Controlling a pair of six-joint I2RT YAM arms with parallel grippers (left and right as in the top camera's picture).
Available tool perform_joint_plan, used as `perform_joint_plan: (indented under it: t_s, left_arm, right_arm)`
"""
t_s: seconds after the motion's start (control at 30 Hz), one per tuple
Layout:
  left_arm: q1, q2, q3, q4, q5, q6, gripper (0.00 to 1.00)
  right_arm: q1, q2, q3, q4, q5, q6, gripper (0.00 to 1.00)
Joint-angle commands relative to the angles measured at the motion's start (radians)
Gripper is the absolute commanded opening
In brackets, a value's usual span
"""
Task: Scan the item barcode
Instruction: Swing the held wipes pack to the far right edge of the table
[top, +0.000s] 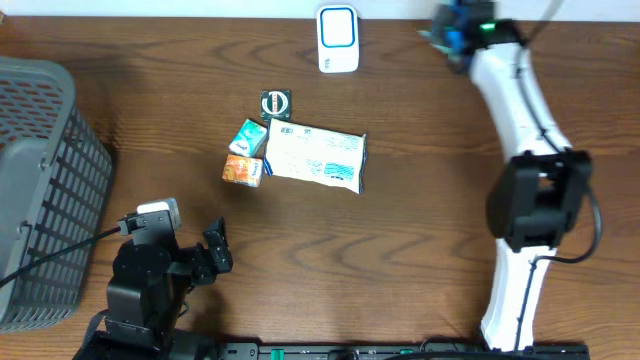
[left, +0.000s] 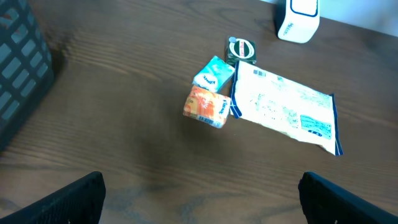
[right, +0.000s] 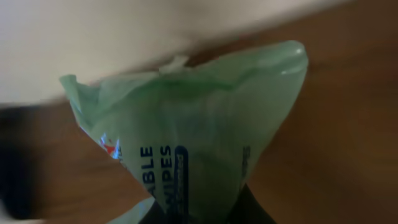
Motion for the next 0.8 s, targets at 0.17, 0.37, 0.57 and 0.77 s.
perform_joint_plan:
  t_s: [0.17,0.37,0.57,0.77]
  left_arm:
    - [0.000,-0.001,-0.001,0.002,-0.013,-0.005,0.98]
    - [0.000,-0.001,-0.001,0.002,-0.013,-0.005,0.98]
    - [0.000,-0.001,-0.001,0.002,-0.013,-0.005,0.98]
    - [0.000,-0.001,-0.001,0.002,-0.013,-0.005,0.98]
  right_arm:
    - [-0.228,0.011,-0.014,-0.169,0.127,-0.035,0.01]
    - [-0.351,0.011,-0.043,-0.228,0.120,-0.035,0.01]
    - [-0.420,0.011,-0.088,-0.248,0.098,-0.035,0.01]
    - [-0.481,0.011,-0.167,-0.243,0.113,-0.035,0.02]
